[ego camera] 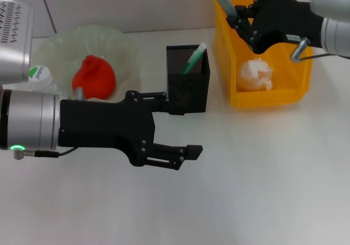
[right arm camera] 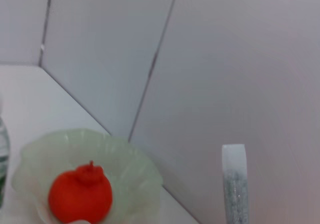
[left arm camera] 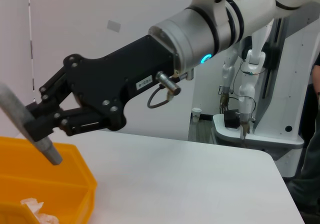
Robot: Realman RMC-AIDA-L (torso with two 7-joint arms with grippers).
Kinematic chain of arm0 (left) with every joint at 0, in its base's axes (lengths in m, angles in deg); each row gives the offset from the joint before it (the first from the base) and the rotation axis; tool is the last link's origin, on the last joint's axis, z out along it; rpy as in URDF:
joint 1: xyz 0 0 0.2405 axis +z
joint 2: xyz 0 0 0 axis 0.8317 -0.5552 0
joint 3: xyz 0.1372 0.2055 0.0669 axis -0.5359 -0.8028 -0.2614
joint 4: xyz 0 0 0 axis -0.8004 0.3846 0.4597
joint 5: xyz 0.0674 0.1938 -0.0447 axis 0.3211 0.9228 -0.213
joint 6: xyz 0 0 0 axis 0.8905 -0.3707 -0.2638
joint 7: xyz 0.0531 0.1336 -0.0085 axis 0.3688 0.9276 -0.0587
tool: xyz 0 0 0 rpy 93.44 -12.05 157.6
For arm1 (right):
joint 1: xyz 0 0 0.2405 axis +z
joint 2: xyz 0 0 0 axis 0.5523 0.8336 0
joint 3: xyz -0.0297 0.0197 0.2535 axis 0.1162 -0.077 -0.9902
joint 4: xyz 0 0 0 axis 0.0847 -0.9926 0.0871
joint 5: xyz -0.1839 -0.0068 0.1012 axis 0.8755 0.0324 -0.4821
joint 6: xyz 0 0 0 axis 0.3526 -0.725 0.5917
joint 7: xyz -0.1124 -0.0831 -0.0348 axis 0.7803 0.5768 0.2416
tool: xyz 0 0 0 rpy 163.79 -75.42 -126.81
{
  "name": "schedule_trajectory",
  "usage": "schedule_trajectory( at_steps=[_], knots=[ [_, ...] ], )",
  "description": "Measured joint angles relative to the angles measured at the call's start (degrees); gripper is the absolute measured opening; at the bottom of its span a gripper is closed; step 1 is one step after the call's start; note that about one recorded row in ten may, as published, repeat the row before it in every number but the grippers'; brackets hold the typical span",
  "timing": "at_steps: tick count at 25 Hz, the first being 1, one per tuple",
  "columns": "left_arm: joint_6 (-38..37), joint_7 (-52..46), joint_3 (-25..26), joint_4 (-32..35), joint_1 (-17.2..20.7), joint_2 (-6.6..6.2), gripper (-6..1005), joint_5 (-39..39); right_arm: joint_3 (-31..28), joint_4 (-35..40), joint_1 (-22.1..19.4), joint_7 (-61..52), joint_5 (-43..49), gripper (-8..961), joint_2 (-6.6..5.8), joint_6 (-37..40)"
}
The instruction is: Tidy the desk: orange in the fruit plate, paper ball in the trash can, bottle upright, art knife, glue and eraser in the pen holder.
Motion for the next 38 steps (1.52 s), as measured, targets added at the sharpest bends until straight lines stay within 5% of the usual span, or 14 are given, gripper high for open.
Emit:
schedule_trajectory(
  at_steps=[14, 26, 38],
  knots=[
    [-0.1, 0.4, -0.3, -0.1, 0.2, 0.04, 845, -0.3, -7.9, -10.5, -4.5, 29.7, -32.9, 131, -0.29, 2.4],
    [-0.2, 0.6, -0.4, -0.1, 0.1, 0.07, 845, -0.7, -27.3, -33.7, 9.2, 31.6, -36.3, 132, -0.85, 19.2],
    [0.0, 0.7, -0.4, -0.2, 0.0, 0.09, 845, -0.7, -27.5, -42.2, 15.4, 30.2, -31.1, 132, -2.59, 20.6]
  ],
)
